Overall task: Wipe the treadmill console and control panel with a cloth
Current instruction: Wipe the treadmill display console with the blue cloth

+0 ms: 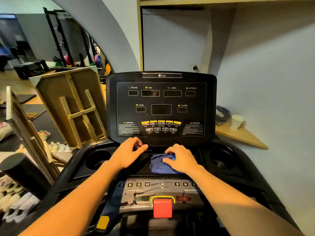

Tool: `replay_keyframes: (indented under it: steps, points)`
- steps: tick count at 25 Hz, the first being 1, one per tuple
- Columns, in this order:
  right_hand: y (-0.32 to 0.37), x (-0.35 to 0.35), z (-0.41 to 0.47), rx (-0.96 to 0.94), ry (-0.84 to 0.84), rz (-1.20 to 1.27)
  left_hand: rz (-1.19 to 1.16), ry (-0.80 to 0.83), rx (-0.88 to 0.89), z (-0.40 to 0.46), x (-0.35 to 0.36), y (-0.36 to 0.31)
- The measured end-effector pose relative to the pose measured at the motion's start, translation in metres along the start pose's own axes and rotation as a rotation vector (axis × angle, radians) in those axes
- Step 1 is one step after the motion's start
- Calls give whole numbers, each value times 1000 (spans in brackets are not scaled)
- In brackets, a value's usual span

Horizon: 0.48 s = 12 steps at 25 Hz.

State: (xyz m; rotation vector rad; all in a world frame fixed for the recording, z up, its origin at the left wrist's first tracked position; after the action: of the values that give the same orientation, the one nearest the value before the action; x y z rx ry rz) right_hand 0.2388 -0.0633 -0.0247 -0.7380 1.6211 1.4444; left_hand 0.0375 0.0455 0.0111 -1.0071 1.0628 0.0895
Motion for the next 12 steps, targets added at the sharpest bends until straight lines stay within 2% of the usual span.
replay_keyframes:
  steps: [3,12]
  points:
    - [-1,11,-5,22,60,-211,142,20,-13,-18,10,14]
    - [7,21,4,163,66,-324,101,-7,-22,-25,15,31]
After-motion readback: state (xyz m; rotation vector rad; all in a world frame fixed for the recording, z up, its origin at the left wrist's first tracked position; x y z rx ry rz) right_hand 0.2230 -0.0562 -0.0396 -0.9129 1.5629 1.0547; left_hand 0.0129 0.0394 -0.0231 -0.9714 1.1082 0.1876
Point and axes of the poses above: each hand's wrist, its own z-axis towards the middle knuckle, its own x-axis out of the palm, y = z × x, the point moved 6 cm from there along z, towards the middle knuckle, and after that the axes turned 6 degrees about y, right-handed, at the moved point
